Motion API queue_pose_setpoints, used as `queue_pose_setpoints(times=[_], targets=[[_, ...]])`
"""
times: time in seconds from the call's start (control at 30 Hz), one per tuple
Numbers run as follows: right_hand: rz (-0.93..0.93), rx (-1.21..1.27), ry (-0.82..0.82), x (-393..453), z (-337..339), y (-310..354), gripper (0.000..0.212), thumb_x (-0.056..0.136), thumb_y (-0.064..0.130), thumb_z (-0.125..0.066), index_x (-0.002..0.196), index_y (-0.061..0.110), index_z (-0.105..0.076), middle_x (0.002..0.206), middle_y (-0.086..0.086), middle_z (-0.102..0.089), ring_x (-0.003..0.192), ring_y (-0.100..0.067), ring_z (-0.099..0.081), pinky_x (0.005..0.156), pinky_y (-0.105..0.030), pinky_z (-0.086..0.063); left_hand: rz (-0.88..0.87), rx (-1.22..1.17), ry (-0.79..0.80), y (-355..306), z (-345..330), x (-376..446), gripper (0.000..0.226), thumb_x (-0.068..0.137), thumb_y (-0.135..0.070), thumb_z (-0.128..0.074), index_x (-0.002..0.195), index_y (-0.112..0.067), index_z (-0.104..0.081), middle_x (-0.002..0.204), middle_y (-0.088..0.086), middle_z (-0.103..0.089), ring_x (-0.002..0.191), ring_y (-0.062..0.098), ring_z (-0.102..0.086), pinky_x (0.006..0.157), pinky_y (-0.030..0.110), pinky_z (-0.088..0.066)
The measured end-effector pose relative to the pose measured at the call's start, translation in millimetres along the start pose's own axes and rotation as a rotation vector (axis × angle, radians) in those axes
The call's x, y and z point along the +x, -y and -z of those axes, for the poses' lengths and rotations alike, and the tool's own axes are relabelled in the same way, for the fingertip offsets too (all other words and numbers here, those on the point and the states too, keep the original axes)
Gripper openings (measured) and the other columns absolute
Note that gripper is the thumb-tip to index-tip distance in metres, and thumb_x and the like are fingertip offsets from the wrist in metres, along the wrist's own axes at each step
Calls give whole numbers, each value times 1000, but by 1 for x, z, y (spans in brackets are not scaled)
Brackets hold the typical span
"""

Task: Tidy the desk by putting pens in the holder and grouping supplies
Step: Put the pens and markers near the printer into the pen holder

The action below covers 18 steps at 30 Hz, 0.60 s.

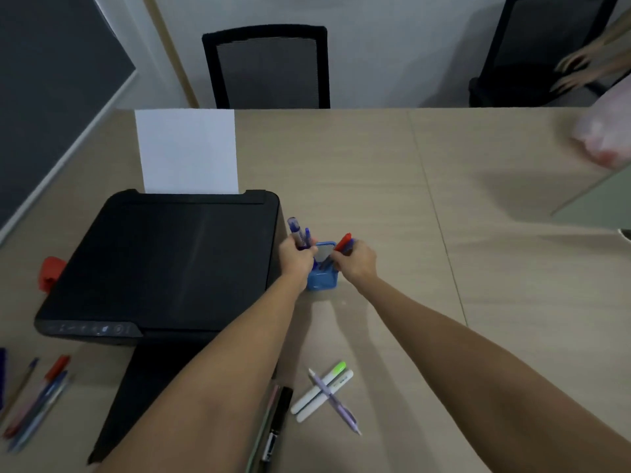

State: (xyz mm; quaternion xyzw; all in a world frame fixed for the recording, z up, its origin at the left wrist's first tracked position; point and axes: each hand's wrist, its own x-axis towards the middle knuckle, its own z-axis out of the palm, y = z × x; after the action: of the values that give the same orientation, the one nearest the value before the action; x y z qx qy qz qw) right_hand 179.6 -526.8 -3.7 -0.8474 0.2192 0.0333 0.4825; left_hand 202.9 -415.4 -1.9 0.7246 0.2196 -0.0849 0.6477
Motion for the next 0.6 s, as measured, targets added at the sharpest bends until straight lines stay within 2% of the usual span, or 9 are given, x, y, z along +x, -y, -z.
queue_pose_setpoints(times=[0.03,0.13,0.23,0.3,0.33,0.4,0.47,0.53,0.6], targets=[[27,-46,22,4,-2,-1,7,78,13,-67,76,7,-69,89,-18,-75,82,-30,-68,72,-33,-51,1,14,-6,2,-1,2,21,83,9,-60,93,-10,-62,97,6,-65,93,20,-61,91,34,-51],[59,-145,82,14,-8,-6,22,79,14,-68,98,3,-71,96,-17,-74,82,-28,-65,72,-30,-47,-18,72,-13,9,-2,5,22,82,11,-59,92,-8,-62,96,6,-65,90,18,-60,85,30,-49],[78,-208,108,21,-9,-8,24,78,14,-70,99,5,-72,92,-16,-72,78,-25,-62,71,-30,-48,-31,95,3,6,-2,7,28,80,17,-57,86,-11,-53,80,-1,-60,75,11,-57,81,28,-48],[69,-184,95,19,-7,-7,23,78,16,-71,98,4,-71,82,-12,-67,73,-22,-58,64,-27,-46,-29,85,5,3,-1,7,32,78,20,-56,87,-10,-51,78,-1,-57,72,12,-55,80,27,-49],[58,-157,87,17,-5,-6,23,78,17,-71,97,4,-70,80,-12,-67,72,-21,-57,61,-26,-43,-31,89,8,4,1,6,32,78,20,-57,90,-10,-53,83,2,-60,77,15,-57,79,28,-51],[25,-103,71,11,2,-9,24,78,17,-71,99,5,-68,82,-13,-71,74,-20,-58,65,-25,-41,-37,133,9,4,5,1,39,79,18,-58,109,-8,-58,106,9,-66,90,17,-59,76,25,-51],[17,-80,37,-1,10,-13,27,79,14,-69,104,6,-65,85,-11,-71,77,-19,-58,70,-25,-41,-74,216,-10,5,12,-8,54,80,13,-60,130,-9,-52,130,9,-59,107,17,-58,81,20,-49],[19,-67,-19,-15,19,-22,24,82,13,-65,105,5,-63,82,-9,-66,77,-20,-57,71,-25,-40,-167,330,-23,4,18,-23,60,83,8,-60,138,-10,-46,140,8,-51,126,22,-52,96,23,-45],[40,-102,-55,-42,24,-34,16,83,12,-63,97,5,-66,77,-6,-63,74,-20,-56,70,-23,-38,-303,423,21,3,25,-49,55,85,5,-56,137,-10,-46,140,9,-49,128,22,-49,99,22,-40]])
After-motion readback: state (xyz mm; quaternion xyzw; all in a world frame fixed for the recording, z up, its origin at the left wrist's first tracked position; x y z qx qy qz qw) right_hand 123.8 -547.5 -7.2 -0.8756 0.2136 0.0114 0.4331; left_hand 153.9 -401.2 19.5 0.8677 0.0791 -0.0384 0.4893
